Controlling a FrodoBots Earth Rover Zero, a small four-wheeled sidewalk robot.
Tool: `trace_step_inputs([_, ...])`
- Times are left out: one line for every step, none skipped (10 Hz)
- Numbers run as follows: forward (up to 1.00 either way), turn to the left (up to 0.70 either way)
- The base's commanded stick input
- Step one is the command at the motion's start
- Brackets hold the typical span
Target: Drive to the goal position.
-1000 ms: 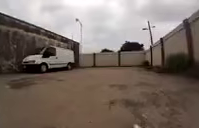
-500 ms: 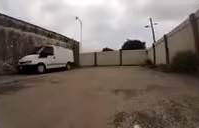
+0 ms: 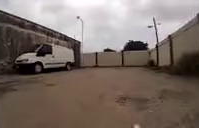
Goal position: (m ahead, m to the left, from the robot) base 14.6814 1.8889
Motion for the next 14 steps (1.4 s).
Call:
trace_step_inputs([1.00, 0.00])
trace_step_inputs([1.00, 0.00])
trace_step_inputs([1.00, 0.00])
trace_step_inputs([1.00, 0.00])
trace_step_inputs([1.00, 0.00])
trace_step_inputs([1.00, 0.00])
trace_step_inputs([1.00, 0.00])
trace_step_inputs([1.00, 0.00])
trace_step_inputs([1.00, 0.00])
trace_step_inputs([1.00, 0.00])
trace_step_inputs([1.00, 0.00])
trace_step_inputs([1.00, 0.00])
trace_step_inputs([1.00, 0.00])
trace_step_inputs([1.00, 0.00])
